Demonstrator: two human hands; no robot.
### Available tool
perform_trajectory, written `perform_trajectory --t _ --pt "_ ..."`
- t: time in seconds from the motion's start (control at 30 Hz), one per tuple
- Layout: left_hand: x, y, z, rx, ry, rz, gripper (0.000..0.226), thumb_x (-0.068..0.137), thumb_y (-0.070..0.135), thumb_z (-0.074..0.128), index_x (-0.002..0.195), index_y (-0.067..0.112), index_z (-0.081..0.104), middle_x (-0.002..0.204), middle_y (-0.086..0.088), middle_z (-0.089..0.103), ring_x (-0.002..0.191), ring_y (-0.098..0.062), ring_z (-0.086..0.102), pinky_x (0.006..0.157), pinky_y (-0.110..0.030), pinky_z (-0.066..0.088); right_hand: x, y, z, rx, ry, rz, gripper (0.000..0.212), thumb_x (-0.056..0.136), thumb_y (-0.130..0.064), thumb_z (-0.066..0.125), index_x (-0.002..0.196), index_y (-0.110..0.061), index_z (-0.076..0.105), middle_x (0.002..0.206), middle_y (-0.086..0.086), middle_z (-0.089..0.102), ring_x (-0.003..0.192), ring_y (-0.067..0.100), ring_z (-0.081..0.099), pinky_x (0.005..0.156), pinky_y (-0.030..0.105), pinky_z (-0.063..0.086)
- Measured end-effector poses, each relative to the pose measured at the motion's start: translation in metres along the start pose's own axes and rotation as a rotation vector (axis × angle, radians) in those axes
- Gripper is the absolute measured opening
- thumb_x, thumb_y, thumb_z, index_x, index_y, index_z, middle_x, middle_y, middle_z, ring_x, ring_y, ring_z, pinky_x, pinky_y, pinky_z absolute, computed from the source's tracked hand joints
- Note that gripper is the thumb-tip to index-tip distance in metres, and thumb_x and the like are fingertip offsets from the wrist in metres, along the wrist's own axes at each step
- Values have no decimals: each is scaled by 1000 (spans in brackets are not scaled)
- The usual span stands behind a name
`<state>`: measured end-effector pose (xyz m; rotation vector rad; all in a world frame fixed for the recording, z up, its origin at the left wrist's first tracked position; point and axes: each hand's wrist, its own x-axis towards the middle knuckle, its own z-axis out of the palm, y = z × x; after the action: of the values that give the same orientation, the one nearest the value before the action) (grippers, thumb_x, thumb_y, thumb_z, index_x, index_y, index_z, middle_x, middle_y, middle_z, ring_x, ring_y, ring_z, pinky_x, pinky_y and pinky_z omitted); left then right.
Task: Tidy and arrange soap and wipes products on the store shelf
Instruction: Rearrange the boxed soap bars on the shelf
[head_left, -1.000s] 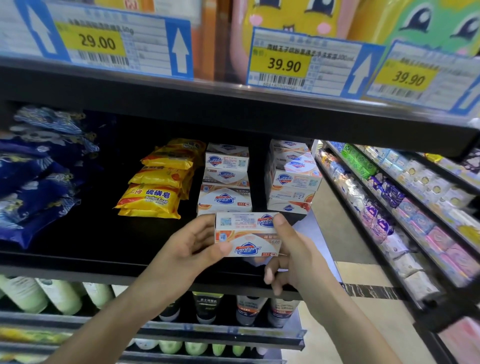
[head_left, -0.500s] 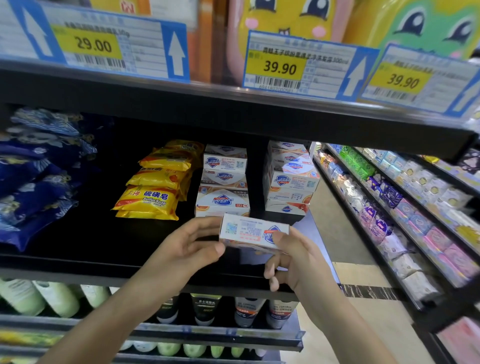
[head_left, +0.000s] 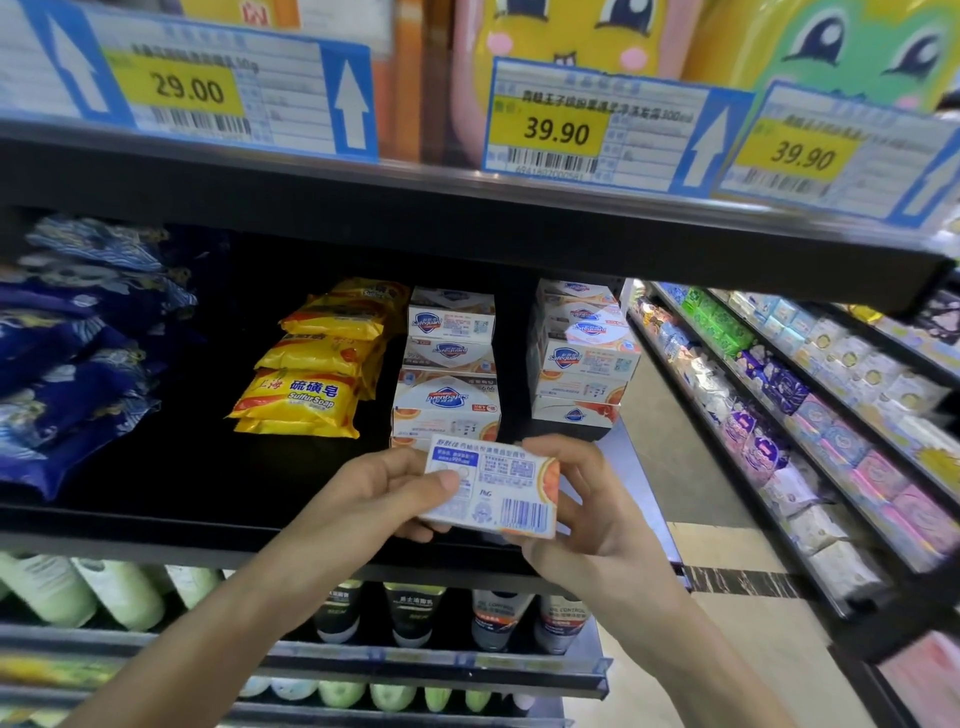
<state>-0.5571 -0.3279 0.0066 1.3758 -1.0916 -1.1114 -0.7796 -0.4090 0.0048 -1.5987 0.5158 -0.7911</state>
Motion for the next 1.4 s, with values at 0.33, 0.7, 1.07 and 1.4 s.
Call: perform_trajectory --t 0.33,0.7,1.07,1.4 --pt "-6 3 1 -17 -20 32 42 88 43 66 124 22 71 119 4 78 112 -16 72 88 -25 58 1 -1 4 31 11 3 77 78 7 66 137 -40 52 129 -5 64 117 24 66 93 43 57" --pt "-7 -9 -3 -82 18 236 44 80 42 82 122 43 68 130 4 72 122 -13 68 97 -17 53 19 -13 8 156 160 286 43 68 -70 69 89 -33 75 83 -1 64 68 24 66 54 32 52" --pt "-9 -16 -2 28 -5 292 44 88 23 81 127 37 66 138 5 68 133 -11 59 104 -20 49 19 -17 3 63 34 371 32 86 -50 76 106 -25 79 95 7 75 63 19 61 57 27 54" --pt "-1 -9 3 -134 158 97 27 107 13 52 128 22 67 120 3 77 108 -14 74 84 -19 59 8 -6 -1 159 171 231 69 68 -37 87 132 -25 64 114 0 78 103 20 75 80 25 60"
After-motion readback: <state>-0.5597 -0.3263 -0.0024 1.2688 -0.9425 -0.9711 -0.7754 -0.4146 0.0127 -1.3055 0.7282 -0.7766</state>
